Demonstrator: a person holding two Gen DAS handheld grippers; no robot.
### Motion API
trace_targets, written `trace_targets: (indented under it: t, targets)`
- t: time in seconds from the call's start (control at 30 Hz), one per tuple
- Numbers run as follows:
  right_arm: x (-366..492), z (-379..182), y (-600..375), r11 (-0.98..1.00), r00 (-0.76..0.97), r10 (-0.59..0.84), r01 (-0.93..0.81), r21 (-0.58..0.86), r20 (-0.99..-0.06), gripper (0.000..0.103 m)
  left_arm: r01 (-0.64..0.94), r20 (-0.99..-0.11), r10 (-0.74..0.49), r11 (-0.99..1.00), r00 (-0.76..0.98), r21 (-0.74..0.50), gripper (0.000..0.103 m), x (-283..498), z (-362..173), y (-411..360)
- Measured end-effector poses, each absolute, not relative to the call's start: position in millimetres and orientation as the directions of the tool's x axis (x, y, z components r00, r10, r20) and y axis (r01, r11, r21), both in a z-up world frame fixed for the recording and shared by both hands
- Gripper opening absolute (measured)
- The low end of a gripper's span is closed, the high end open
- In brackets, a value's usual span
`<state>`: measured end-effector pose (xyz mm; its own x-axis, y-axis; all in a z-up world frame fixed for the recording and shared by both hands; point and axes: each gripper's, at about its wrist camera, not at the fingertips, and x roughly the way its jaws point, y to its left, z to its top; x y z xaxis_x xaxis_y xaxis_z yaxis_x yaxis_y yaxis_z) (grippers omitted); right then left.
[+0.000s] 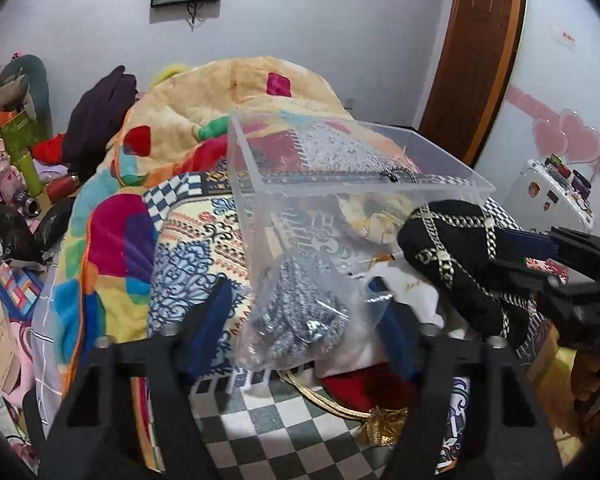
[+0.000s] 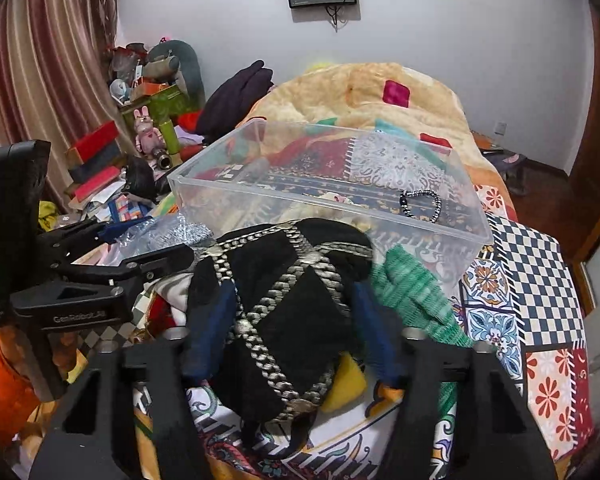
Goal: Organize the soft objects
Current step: 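Grasp the clear bag of silver items with the left tool while the right tool grasps the black hat, then drop the silver-item bag into the box with the left tool while the right tool drops the black hat in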
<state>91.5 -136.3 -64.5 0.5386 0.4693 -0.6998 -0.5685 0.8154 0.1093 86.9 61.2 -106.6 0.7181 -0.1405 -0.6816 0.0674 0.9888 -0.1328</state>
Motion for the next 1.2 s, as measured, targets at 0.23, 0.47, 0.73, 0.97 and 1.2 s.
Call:
trace_targets:
  t: [0.23,0.47,0.73,0.97,1.2]
  targets:
    - [87.1,-58.2,-144.9,0.808,0.541,0.499,-0.573,0.138,-0.677,0.014,0.077,-0.678,-0.151,0.987,0.719,-0.137,0.032,80.3,-106.5,62.0]
    - [77.2,-39.5,-147.4,0.794,0.569,0.533,-0.593,0.136,-0.627,0.012,0.067,-0.642,-0.144,0.987,0.753,-0.143,0.028,64.3,-89.5,70.2]
    - [76.3,-13.0,-152.4,0.792,0.617,0.558,-0.596,0.135,-0.555,0.012,0.08,-0.536,-0.139,0.988,0.832,-0.132,0.028,51.8,-44.6,69.8]
    - [96.5,5.8,-154.8,0.824,0.683,0.528,-0.555,0.112,-0.505,0.012,0.085,-0.45,-0.139,0.987,0.882,-0.136,0.028,69.6,-10.7,68.2]
    - [122.3,12.5,-150.4,0.851,0.726,0.483,-0.521,0.067,-0.49,0.012,0.097,-0.45,-0.151,0.985,0.88,-0.142,0.028,103.0,-7.5,63.1]
